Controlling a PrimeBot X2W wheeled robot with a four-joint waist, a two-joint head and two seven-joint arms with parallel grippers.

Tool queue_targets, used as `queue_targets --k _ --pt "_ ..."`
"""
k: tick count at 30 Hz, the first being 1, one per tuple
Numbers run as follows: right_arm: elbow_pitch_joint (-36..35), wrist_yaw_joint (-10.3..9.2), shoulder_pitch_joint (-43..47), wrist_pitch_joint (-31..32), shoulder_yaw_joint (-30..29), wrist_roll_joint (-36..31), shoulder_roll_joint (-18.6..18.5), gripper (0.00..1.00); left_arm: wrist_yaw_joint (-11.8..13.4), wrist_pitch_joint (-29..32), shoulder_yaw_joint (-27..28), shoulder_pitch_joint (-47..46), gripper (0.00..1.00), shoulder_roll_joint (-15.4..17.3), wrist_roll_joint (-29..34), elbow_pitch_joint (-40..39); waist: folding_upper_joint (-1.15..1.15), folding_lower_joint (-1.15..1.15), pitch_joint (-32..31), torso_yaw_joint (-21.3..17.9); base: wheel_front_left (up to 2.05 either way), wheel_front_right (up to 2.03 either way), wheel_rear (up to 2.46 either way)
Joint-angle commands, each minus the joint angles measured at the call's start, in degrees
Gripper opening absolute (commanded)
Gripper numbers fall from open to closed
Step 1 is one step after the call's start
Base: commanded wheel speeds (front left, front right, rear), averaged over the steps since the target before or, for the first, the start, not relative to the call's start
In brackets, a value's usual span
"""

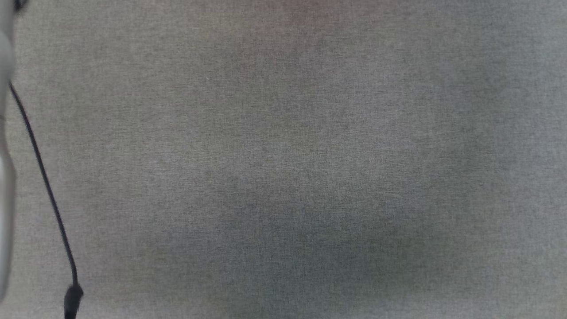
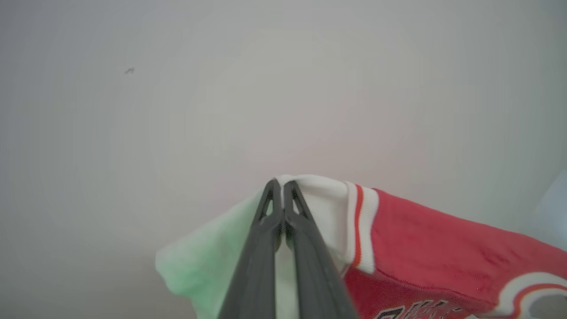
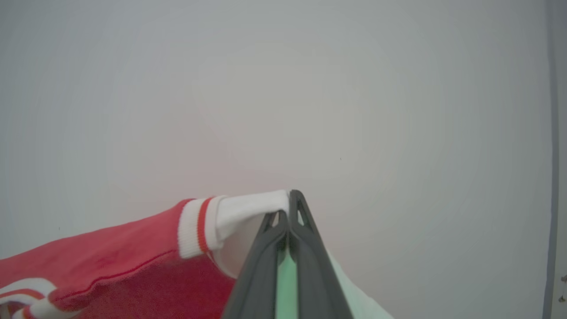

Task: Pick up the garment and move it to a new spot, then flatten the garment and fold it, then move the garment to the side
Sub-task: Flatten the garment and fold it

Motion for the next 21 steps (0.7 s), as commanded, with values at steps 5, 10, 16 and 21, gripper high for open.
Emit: queue_targets --k 5,10,16,21 --pt "-7.7 -0.11 11.3 2.7 5.0 5.7 -2.6 0.00 -0.6 1.8 -1.1 9.2 0.00 0.1 -3.3 -3.0 0.00 0.00 -0.3 -0.1 0.00 0.00 0.00" --pt "-18.0 -0.08 25.6 4.7 8.8 12.1 -8.3 0.00 -0.7 3.5 -3.8 22.7 0.00 2.5 -9.2 -15.2 0.00 0.00 -2.4 0.6 0.00 0.00 0.00" --pt "-30.7 -0.08 44.4 7.8 10.6 18.1 -15.9 0.00 -0.7 4.0 -7.4 41.0 0.00 8.1 -14.8 -30.0 0.00 0.00 -6.5 0.8 0.00 0.00 0.00" --pt "-40.3 -0.08 58.6 12.8 10.8 20.7 -21.5 0.00 -0.7 3.9 -11.8 54.9 0.00 13.6 -15.9 -39.1 0.00 0.00 -8.6 0.7 0.00 0.00 0.00"
